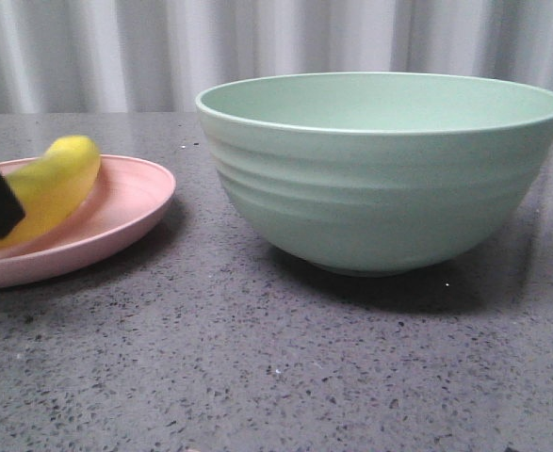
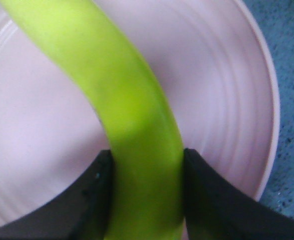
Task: Transfer banana from pink plate to green bowl
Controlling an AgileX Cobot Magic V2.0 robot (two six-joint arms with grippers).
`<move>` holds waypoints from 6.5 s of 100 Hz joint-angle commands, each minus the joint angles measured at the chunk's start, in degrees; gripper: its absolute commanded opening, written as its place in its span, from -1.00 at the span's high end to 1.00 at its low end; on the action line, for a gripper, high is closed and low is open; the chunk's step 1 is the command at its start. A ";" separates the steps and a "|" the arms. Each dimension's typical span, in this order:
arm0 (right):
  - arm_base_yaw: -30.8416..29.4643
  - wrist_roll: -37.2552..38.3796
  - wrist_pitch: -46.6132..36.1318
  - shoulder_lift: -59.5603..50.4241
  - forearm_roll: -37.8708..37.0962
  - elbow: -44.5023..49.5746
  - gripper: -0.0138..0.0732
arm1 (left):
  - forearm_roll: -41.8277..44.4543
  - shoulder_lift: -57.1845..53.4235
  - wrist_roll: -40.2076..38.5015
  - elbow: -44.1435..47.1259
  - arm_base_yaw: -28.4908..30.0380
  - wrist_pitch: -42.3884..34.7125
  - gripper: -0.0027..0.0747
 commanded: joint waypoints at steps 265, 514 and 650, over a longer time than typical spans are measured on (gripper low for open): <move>32.38 -22.05 -20.94 43.20 25.68 -33.83 0.85 | -10.77 -6.89 0.18 -15.94 -27.11 -14.14 -0.13; 32.38 -27.27 -25.29 6.30 23.78 -9.74 0.82 | -9.41 -40.33 0.18 14.70 -27.11 -36.21 0.98; 32.38 -27.27 -50.65 -3.43 23.74 13.84 0.83 | -9.27 -49.61 0.18 37.10 -27.11 -53.75 0.98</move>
